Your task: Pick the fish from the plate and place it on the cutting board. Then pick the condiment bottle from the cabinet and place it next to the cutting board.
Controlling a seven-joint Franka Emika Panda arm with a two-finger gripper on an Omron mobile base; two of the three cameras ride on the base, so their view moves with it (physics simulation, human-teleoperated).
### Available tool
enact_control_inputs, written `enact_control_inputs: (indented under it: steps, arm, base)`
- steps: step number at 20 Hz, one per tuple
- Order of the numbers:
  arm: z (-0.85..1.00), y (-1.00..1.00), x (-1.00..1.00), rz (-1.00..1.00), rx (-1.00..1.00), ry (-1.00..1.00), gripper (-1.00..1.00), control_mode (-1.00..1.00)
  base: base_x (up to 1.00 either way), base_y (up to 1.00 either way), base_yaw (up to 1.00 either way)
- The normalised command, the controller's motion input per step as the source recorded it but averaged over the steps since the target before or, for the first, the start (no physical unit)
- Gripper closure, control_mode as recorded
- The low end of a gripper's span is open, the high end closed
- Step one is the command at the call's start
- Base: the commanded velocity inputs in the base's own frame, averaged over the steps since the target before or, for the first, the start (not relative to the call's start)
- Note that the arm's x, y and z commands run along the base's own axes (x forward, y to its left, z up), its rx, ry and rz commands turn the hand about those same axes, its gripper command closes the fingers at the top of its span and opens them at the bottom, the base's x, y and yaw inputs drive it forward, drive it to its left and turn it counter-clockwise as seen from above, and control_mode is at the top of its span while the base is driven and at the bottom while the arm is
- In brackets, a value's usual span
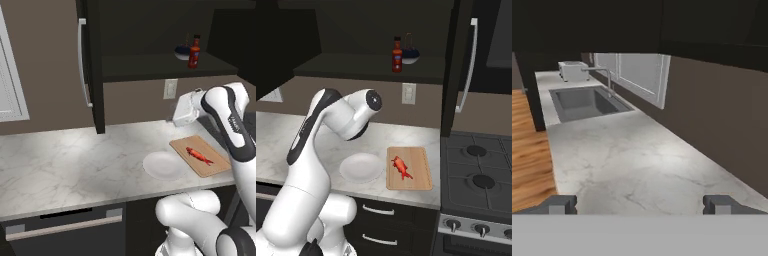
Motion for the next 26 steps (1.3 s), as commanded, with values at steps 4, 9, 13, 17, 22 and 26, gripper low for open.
enact_control_inputs:
  steps: [4, 9, 13, 17, 22, 26]
  arm:
    - [0.37, 0.03, -0.08, -0.01, 0.00, -0.12, -1.00, -1.00]
    - [0.38, 0.00, -0.09, -0.03, 0.00, -0.12, -1.00, -1.00]
    - [0.38, 0.00, -0.07, -0.03, 0.00, -0.11, -1.00, -1.00]
    - [0.35, 0.00, -0.06, -0.03, 0.00, -0.10, -1.00, -1.00]
    - [0.37, 0.00, -0.02, -0.04, 0.01, -0.07, -1.00, -1.00]
    - [0.27, 0.00, -0.01, -0.04, 0.03, -0.06, -1.00, -1.00]
  base:
    - [0.00, 0.00, 0.00]
    - [0.00, 0.00, 0.00]
    - [0.00, 0.00, 0.00]
    - [0.00, 0.00, 0.00]
    - [0.00, 0.00, 0.00]
    - [0.00, 0.00, 0.00]
